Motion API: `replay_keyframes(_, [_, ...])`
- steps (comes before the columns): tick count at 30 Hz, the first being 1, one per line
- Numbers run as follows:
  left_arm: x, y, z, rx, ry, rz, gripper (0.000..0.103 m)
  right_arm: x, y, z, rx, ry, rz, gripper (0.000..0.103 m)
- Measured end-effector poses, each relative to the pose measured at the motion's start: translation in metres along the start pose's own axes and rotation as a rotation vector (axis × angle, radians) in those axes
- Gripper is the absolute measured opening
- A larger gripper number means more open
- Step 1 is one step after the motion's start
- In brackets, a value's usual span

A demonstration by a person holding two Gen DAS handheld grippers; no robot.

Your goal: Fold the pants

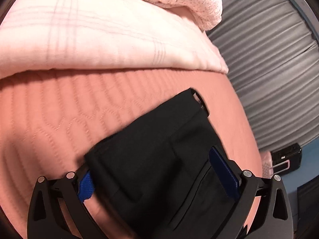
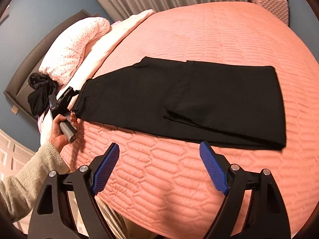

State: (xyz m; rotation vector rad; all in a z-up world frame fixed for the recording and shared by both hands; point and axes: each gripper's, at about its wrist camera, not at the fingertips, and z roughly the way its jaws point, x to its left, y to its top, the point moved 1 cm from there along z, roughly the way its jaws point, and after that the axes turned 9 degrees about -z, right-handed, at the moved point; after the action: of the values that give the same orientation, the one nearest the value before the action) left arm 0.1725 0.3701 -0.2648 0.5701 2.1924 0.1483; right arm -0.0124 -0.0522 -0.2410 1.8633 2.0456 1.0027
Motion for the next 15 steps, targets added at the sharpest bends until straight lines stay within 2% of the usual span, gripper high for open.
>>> replay_keyframes(1, [-0.005,0.001,-0.001,-0.004,-0.019,0.013,0.073,-0.004,-0.002,-0.004,-0.005,-0.011,0.009,0.081])
replay_keyframes(2, [-0.011,0.001,-0.004,-0.013,-0.024,0.031,0.045,-0.007,-0.003,-0.007,-0.010,-0.019,0.016,0.081])
replay_keyframes(4, [-0.035,-0.003,-0.018,-0.050,-0.041,0.111,0.021,-0.020,-0.008,-0.018,-0.029,-0.049,0.044,0.081])
replay_keyframes(8, [-0.118,-0.044,-0.047,-0.079,-0.075,0.391,0.020,-0.051,-0.017,-0.034,-0.056,-0.075,0.112,0.081])
replay_keyframes(11, [-0.192,-0.117,-0.071,-0.055,-0.170,0.587,0.020,-0.079,-0.026,-0.050,-0.085,-0.108,0.169,0.081])
replay_keyframes(13, [-0.225,-0.165,-0.082,-0.013,-0.242,0.657,0.018,-0.098,-0.034,-0.065,-0.119,-0.112,0.214,0.081])
replay_keyframes(14, [-0.247,-0.203,-0.088,0.024,-0.302,0.700,0.001,-0.106,-0.038,-0.071,-0.134,-0.104,0.230,0.081])
replay_keyframes(15, [-0.262,-0.232,-0.092,0.064,-0.358,0.741,0.000,-0.117,-0.046,-0.080,-0.149,-0.110,0.253,0.081])
